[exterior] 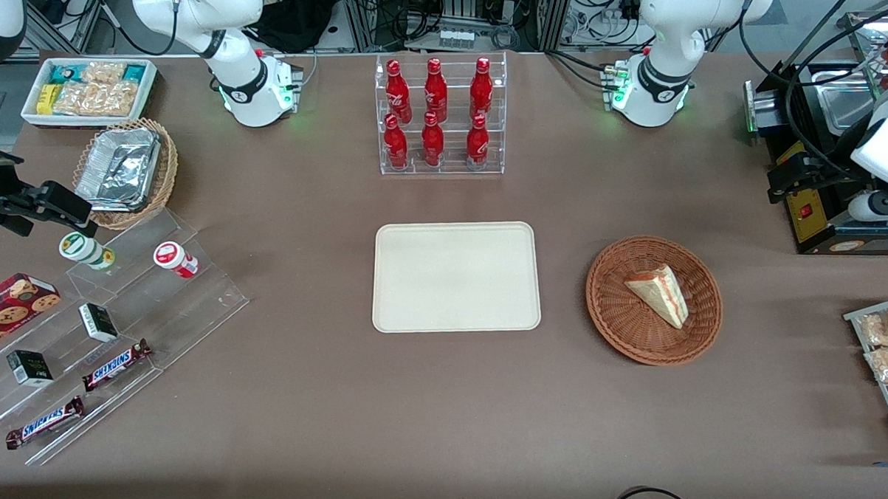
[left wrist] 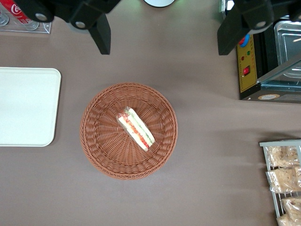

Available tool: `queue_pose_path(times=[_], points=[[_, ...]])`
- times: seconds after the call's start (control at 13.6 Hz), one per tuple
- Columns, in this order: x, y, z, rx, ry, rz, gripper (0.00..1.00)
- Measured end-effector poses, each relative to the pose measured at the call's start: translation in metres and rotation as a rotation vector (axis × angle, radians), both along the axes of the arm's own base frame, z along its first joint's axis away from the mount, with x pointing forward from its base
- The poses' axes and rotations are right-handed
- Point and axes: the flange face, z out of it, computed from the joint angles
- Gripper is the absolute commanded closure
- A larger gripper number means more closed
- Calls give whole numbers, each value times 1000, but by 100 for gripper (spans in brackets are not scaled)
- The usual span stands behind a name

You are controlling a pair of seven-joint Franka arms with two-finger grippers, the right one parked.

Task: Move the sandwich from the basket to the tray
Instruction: 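Move the left gripper over the wicker basket and lower toward the sandwich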

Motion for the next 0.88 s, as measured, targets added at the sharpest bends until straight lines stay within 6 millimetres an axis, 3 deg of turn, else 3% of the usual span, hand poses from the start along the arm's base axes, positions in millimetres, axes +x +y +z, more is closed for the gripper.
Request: queue_pose_path(times=[0.22, 0.37, 0.51, 0.73, 0.88], points=[[0, 0, -1, 0, 2, -1, 0], [3, 0, -12, 0, 24, -1, 0], [11, 0, -44, -1, 68, 0, 0], [28, -2, -118, -2, 70, 59, 0], [29, -9, -161, 0, 51, 126, 0]])
